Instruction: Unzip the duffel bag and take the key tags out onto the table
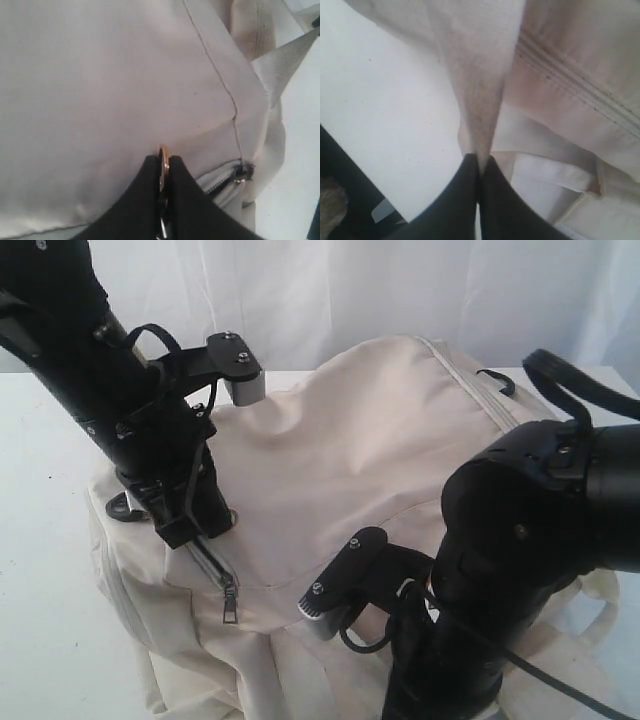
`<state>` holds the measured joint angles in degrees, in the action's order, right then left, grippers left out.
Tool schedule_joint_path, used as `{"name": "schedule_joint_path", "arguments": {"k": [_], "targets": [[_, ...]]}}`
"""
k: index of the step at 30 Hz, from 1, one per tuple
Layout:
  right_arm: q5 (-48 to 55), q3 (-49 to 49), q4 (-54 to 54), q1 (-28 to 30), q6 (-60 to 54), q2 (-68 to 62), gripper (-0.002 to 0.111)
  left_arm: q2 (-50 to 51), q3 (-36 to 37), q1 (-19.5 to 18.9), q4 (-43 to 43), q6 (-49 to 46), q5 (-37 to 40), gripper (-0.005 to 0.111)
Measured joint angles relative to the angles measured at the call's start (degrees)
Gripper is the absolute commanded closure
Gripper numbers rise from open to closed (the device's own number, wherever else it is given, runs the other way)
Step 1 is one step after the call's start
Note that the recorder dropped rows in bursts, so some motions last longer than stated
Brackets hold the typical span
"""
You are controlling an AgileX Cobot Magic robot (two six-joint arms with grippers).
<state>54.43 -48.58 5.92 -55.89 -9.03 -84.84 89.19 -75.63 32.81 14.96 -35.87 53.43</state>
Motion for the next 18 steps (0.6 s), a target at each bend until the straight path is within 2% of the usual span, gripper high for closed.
{"name": "schedule_joint_path", "arguments": {"k": [5, 12, 18], "targets": [[-0.1, 0.0, 0.0, 0.0, 0.0, 0.0, 0.108, -2.4, 0.0, -0.1, -5.1, 3.3, -3.4, 0.107], [0.4, -0.1, -0.3, 0.0, 0.0, -2.4, 0.108, -3.1, 0.0, -6.2, -6.8, 4.7, -6.5, 0.107], [1.9, -0.2, -3.1, 0.0, 1.4, -5.0, 0.108, -3.1, 0.0, -9.1, -7.3, 4.4, -10.0, 0.107]]}}
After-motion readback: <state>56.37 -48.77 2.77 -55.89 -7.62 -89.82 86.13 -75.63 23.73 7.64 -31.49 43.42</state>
